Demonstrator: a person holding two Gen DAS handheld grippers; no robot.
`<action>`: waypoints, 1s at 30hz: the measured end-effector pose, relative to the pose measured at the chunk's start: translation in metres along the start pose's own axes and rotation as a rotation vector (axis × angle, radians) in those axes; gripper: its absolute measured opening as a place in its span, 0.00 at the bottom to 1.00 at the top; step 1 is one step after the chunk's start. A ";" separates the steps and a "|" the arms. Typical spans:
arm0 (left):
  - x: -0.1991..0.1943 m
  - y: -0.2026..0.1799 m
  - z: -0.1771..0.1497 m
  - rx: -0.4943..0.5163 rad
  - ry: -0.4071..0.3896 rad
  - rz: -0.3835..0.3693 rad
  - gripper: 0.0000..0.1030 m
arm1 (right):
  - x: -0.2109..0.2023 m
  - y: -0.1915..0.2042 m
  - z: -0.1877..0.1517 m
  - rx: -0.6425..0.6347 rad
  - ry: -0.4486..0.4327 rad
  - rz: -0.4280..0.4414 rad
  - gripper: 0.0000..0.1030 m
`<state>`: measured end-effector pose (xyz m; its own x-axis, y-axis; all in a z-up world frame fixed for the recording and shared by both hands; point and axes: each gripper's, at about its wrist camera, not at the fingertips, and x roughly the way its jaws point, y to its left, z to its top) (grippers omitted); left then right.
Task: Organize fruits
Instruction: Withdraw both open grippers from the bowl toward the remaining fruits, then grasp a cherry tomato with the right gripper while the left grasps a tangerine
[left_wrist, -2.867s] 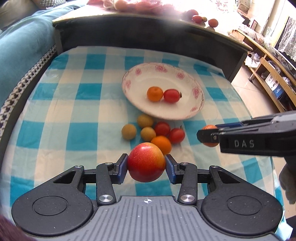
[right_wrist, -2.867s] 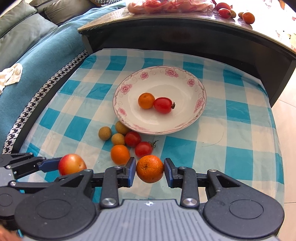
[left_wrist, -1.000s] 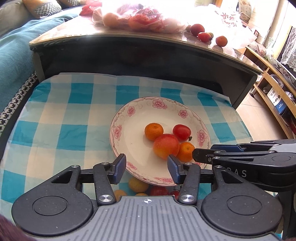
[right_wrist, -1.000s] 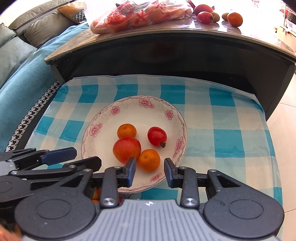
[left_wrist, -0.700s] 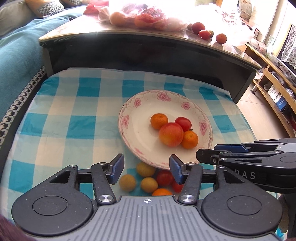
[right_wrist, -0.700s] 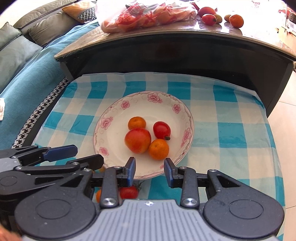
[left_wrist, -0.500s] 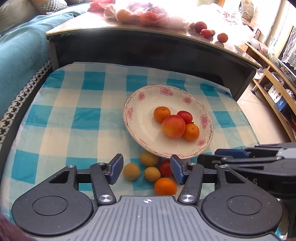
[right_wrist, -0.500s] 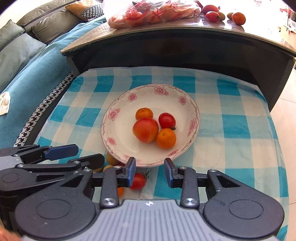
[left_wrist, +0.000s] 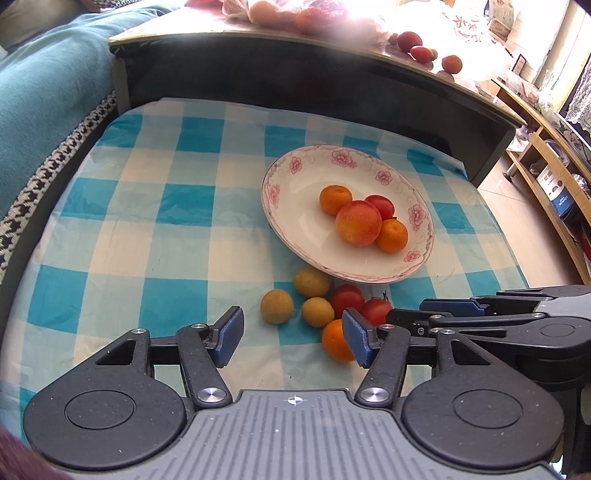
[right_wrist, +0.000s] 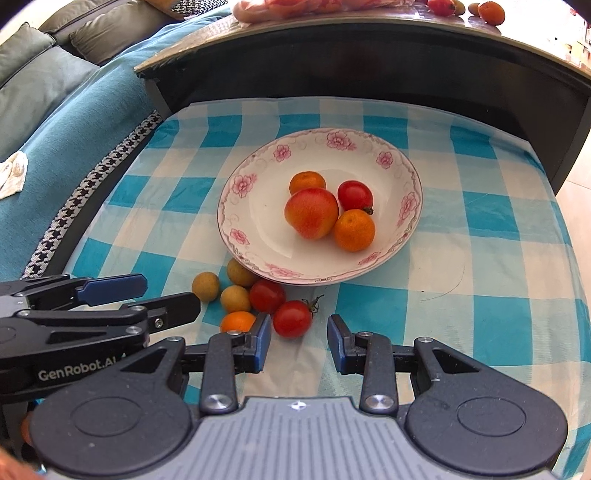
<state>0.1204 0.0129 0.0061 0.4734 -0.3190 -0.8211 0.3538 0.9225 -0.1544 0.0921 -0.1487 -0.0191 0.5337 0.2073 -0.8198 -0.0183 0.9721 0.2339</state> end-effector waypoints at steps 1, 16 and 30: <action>0.000 0.001 -0.001 -0.002 0.003 -0.002 0.65 | 0.002 0.000 0.000 0.003 0.004 0.001 0.34; 0.004 0.009 -0.005 -0.020 0.032 -0.024 0.68 | 0.035 -0.002 0.010 -0.002 0.046 0.026 0.34; 0.013 -0.006 -0.010 0.002 0.059 -0.055 0.69 | 0.026 -0.008 0.004 -0.031 0.015 0.004 0.31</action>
<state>0.1162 0.0049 -0.0093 0.4045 -0.3557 -0.8425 0.3793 0.9035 -0.1993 0.1096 -0.1521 -0.0398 0.5205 0.2131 -0.8268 -0.0472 0.9741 0.2213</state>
